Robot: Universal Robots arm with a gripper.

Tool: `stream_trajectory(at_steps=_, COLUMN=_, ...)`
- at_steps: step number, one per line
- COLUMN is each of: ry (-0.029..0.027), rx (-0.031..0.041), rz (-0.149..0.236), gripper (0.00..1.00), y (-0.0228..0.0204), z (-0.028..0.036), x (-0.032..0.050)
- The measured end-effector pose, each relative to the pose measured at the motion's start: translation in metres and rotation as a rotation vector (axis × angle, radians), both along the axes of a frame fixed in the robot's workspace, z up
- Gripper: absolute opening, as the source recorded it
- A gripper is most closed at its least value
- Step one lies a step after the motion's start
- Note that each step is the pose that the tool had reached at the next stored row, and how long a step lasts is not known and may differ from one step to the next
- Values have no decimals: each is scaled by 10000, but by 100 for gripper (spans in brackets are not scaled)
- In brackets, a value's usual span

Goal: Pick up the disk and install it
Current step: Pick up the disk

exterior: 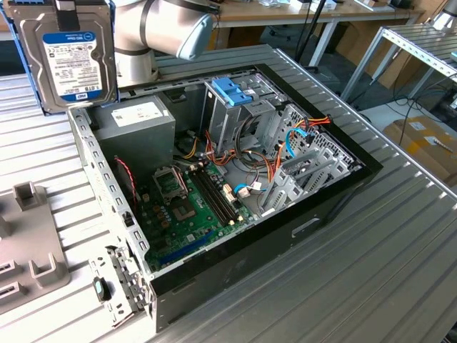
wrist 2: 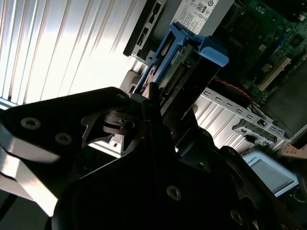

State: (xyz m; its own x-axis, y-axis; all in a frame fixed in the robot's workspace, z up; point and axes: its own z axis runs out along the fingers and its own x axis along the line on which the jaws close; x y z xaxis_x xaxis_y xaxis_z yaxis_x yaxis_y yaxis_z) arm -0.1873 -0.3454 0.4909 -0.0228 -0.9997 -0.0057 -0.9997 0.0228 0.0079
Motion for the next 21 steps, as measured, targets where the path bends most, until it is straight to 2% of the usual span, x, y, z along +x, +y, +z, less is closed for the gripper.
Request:
stream_trajectory(at_steps=5, ry=0, rx=0, rz=0, gripper=35, y=5, z=-1, x=148)
stream_trajectory(at_steps=6, ry=0, rx=0, rz=0, gripper=35, y=7, z=-1, x=215)
stream_trajectory(at_steps=12, ry=0, rx=-1, rz=-1, gripper=35, y=11, z=-2, x=418)
stream_trajectory(at_steps=15, ry=0, rx=1, rz=0, gripper=35, y=12, z=-3, x=590)
stream_trajectory(at_steps=17, ry=0, rx=0, rz=1, gripper=35, y=15, z=-3, x=656)
stream_trajectory(at_steps=21, ry=0, rx=0, rz=0, gripper=35, y=19, z=-3, x=676)
